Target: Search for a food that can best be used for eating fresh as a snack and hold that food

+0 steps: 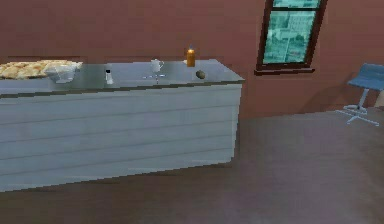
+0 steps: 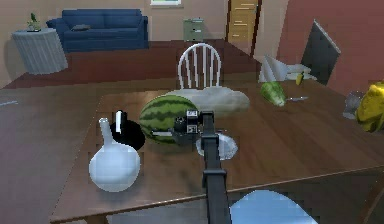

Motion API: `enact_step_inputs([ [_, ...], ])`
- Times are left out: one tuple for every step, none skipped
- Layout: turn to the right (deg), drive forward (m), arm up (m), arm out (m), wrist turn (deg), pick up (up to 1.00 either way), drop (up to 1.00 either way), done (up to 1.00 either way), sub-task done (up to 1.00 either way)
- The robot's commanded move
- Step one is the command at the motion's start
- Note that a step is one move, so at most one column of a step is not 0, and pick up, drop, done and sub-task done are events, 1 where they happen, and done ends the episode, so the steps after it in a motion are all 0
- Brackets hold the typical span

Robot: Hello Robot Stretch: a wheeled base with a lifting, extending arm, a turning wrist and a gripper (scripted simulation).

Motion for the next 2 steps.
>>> enact_step_inputs([
  [0.0, 0.00, 0.00, 0.00, 0.0, 1.00, 0.00, 0.00, 0.00],
  [0.0, 0.00, 0.10, 0.00, 0.0, 0.00, 0.00, 0.00, 0.00],
])
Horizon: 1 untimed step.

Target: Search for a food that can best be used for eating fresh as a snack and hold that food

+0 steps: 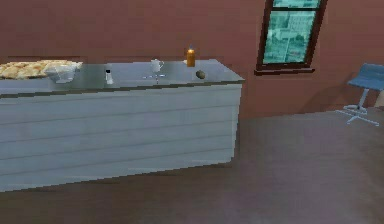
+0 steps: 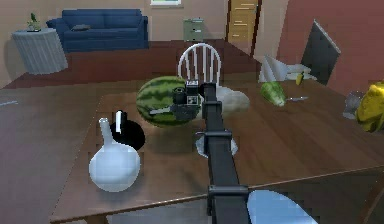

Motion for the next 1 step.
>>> enact_step_inputs([
  [0.0, 0.00, 0.00, 0.00, 0.0, 0.00, 0.00, 1.00, 0.00],
])
